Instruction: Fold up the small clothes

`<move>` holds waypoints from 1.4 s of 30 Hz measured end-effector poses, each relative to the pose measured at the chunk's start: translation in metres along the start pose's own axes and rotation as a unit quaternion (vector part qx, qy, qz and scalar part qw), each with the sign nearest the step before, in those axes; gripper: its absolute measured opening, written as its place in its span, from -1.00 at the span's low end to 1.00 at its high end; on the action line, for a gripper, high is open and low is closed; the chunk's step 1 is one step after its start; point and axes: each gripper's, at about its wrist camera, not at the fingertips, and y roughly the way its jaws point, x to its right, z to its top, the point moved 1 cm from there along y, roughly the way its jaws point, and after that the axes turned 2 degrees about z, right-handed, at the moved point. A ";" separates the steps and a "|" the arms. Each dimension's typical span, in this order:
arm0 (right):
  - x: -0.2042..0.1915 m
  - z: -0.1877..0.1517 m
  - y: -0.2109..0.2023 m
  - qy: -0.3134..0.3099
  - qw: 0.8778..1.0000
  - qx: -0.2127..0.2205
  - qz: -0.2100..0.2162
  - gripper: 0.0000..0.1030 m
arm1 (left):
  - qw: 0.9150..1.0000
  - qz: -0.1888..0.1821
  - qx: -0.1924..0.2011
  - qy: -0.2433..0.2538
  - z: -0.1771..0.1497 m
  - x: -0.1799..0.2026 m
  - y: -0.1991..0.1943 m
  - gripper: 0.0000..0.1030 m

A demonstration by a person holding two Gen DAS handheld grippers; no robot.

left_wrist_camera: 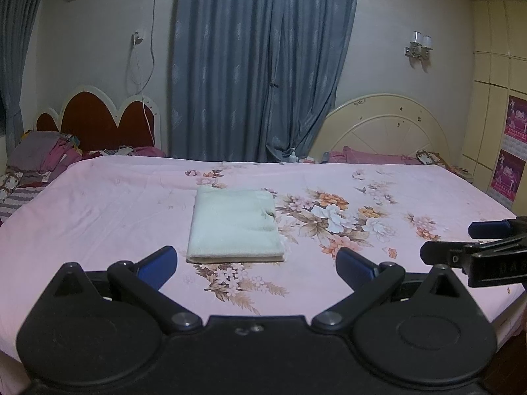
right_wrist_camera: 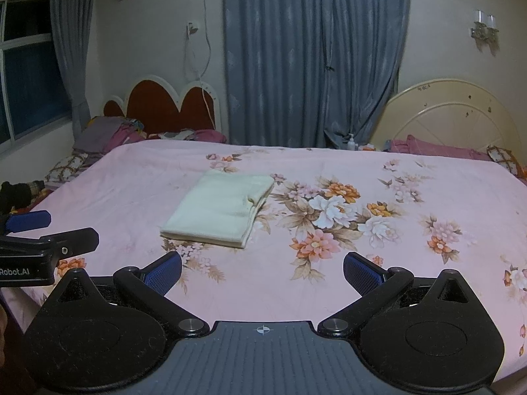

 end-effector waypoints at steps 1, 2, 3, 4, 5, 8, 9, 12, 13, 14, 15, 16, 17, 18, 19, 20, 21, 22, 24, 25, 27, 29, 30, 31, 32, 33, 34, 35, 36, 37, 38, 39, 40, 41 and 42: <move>0.000 0.000 0.000 0.000 1.000 0.000 0.000 1.00 | 1.000 0.000 0.000 0.000 0.000 0.000 0.000 0.99; 0.001 0.000 0.001 -0.001 1.000 0.001 0.000 1.00 | 1.000 0.000 0.000 0.000 0.000 0.000 0.000 0.99; 0.001 0.000 0.001 -0.001 1.000 0.000 0.001 1.00 | 1.000 0.000 0.000 0.000 0.000 0.000 0.000 0.99; 0.001 0.000 0.001 -0.001 1.000 -0.001 0.001 1.00 | 1.000 0.001 -0.001 0.000 0.000 0.000 0.000 0.99; 0.001 0.000 0.000 -0.001 1.000 0.000 0.001 1.00 | 1.000 0.001 -0.001 0.000 0.000 -0.001 0.000 0.99; 0.002 0.000 0.001 -0.002 1.000 -0.001 0.002 1.00 | 1.000 0.001 0.000 0.001 0.003 -0.005 0.001 0.99; 0.003 0.000 0.001 -0.003 1.000 -0.001 0.003 1.00 | 1.000 0.001 0.000 0.001 0.003 -0.006 0.001 0.99; 0.004 0.000 0.001 -0.007 1.000 -0.001 0.005 1.00 | 1.000 0.001 0.000 0.002 0.004 -0.008 0.001 0.99; 0.005 0.000 0.001 -0.007 1.000 -0.001 0.006 1.00 | 1.000 0.000 0.000 0.002 0.004 -0.009 0.001 0.99; 0.005 0.001 0.002 -0.007 1.000 -0.001 0.007 1.00 | 1.000 0.000 0.000 0.002 0.004 -0.008 0.002 0.99; 0.005 0.000 0.002 -0.007 1.000 0.000 0.006 1.00 | 1.000 0.000 -0.001 0.002 0.004 -0.008 0.001 0.99; 0.006 0.000 0.002 -0.007 1.000 0.001 0.006 1.00 | 1.000 0.000 0.000 0.002 0.004 -0.008 0.001 0.98; 0.007 0.000 0.002 -0.007 1.000 0.003 0.005 1.00 | 1.000 0.000 0.000 0.003 0.004 -0.009 0.000 0.99; 0.007 0.001 0.002 -0.006 1.000 0.003 0.005 1.00 | 1.000 0.001 -0.001 0.002 0.004 -0.008 0.001 0.99; 0.008 0.001 0.003 -0.005 1.000 0.003 0.005 1.00 | 1.000 0.000 -0.001 0.002 0.004 -0.009 0.001 0.99; 0.008 0.001 0.003 -0.006 1.000 0.003 0.005 1.00 | 1.000 0.000 -0.001 0.002 0.004 -0.009 0.000 0.98; 0.009 0.001 0.003 -0.006 1.000 0.003 0.005 1.00 | 1.000 0.000 -0.001 0.004 0.004 -0.011 0.001 0.98; 0.009 0.001 0.003 -0.006 1.000 0.003 0.004 1.00 | 1.000 -0.001 -0.001 0.005 0.004 -0.011 0.001 0.99; 0.010 0.000 0.003 -0.006 1.000 0.001 0.005 1.00 | 1.000 -0.003 -0.002 0.006 0.004 -0.013 0.002 0.98; 0.010 0.000 0.003 -0.006 1.000 0.001 0.005 1.00 | 1.000 -0.002 -0.002 0.006 0.005 -0.013 0.002 0.98; 0.009 0.000 0.003 -0.007 1.000 0.001 0.006 1.00 | 1.000 -0.002 -0.002 0.006 0.004 -0.012 0.001 0.98; 0.009 -0.001 0.003 -0.007 1.000 0.002 0.006 1.00 | 1.000 -0.003 -0.001 0.007 0.004 -0.012 0.002 0.98; 0.009 0.000 0.003 -0.008 1.000 0.002 0.007 1.00 | 1.000 -0.002 0.000 0.006 0.005 -0.013 0.002 0.98; 0.008 0.000 0.003 -0.008 1.000 0.002 0.007 1.00 | 1.000 -0.002 0.001 0.006 0.004 -0.013 0.002 0.98; 0.008 -0.001 0.003 -0.008 1.000 0.002 0.007 1.00 | 1.000 -0.004 0.001 0.006 0.004 -0.013 0.003 0.98; 0.008 -0.001 0.003 -0.008 1.000 0.002 0.008 1.00 | 1.000 -0.005 0.002 0.005 0.004 -0.014 0.004 0.98; 0.008 -0.001 0.004 -0.009 1.000 0.002 0.008 1.00 | 1.000 -0.007 0.002 0.003 0.004 -0.015 0.005 0.98; 0.008 -0.001 0.004 -0.008 1.000 0.002 0.008 1.00 | 1.000 -0.009 0.002 0.000 0.003 -0.015 0.005 0.98; 0.008 -0.001 0.004 -0.008 1.000 0.002 0.008 1.00 | 1.000 -0.010 0.002 0.000 0.003 -0.015 0.006 0.98; 0.008 -0.002 0.004 -0.009 1.000 0.001 0.009 1.00 | 1.000 -0.010 0.002 0.000 0.003 -0.016 0.007 0.98; 0.008 -0.002 0.004 -0.009 1.000 0.001 0.009 1.00 | 1.000 -0.010 0.002 0.000 0.003 -0.016 0.007 0.98; 0.008 -0.002 0.004 -0.009 1.000 0.002 0.009 1.00 | 1.000 -0.011 0.002 0.000 0.003 -0.016 0.007 0.97; 0.008 -0.002 0.004 -0.008 1.000 0.001 0.010 1.00 | 1.000 -0.012 0.002 0.000 0.003 -0.017 0.008 0.97; 0.008 -0.002 0.004 -0.009 1.000 0.001 0.010 1.00 | 1.000 -0.013 0.003 0.002 0.003 -0.016 0.008 0.97; 0.008 -0.002 0.004 -0.008 1.000 0.002 0.010 1.00 | 1.000 -0.012 0.005 0.004 0.003 -0.016 0.007 0.97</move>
